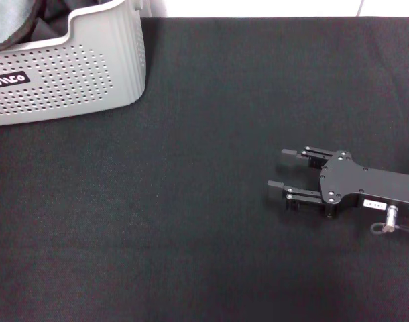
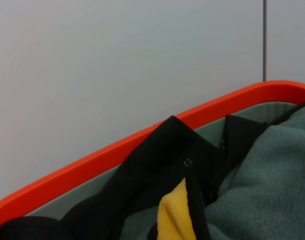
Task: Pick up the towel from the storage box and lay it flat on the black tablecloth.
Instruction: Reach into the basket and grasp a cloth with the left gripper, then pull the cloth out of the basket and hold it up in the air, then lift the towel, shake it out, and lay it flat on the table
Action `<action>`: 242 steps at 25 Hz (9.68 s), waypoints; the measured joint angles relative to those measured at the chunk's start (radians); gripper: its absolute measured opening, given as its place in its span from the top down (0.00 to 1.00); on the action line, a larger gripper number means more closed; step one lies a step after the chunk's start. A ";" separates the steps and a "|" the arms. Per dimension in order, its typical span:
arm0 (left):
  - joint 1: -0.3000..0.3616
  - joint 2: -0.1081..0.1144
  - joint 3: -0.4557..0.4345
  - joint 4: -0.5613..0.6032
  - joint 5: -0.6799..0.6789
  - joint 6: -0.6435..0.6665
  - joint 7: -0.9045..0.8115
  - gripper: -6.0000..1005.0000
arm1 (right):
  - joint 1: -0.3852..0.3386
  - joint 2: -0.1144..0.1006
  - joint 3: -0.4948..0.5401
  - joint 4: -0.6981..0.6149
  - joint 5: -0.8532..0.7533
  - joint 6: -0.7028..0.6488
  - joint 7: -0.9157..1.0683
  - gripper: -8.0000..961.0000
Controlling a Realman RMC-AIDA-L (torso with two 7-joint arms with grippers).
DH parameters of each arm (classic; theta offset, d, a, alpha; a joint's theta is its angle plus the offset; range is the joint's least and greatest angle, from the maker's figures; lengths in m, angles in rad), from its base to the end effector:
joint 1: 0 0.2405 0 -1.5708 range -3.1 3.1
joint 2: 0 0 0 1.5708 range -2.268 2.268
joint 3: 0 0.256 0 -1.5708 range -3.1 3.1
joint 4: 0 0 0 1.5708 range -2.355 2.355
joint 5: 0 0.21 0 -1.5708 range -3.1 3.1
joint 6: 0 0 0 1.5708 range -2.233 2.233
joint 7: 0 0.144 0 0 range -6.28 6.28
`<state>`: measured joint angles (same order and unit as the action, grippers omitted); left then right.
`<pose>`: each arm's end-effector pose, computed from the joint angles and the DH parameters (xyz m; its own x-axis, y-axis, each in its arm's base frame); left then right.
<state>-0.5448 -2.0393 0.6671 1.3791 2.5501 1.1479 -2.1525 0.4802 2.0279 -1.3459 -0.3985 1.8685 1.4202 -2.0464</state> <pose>-0.2646 0.4037 0.1836 0.7939 0.4864 0.3649 0.5324 -0.2661 -0.8036 0.2482 0.3046 -0.0529 0.7335 -0.2572 -0.6291 -0.3913 -0.9166 -0.0815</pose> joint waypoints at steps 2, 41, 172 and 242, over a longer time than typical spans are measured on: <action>0.000 0.000 0.000 0.000 -0.003 0.001 0.001 0.64 | 0.000 0.000 0.000 0.004 0.000 0.000 0.000 0.24; 0.123 0.285 0.163 -0.223 -1.411 0.886 0.305 0.97 | -0.027 -0.009 0.005 -0.218 0.202 0.219 -0.218 0.25; 0.083 -0.050 0.235 -0.840 -0.903 0.469 1.012 0.93 | 0.157 -0.014 0.041 -0.365 0.414 0.102 -0.186 0.98; 0.050 0.199 0.073 -0.516 -0.514 0.833 0.533 0.97 | 0.181 -0.023 -0.026 0.025 0.017 0.138 0.179 0.98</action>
<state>-0.4951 -1.8406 0.7403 0.8636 2.0359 1.9805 -1.6194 0.6614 2.0053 -1.3720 -0.3733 1.8858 1.5583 -1.8671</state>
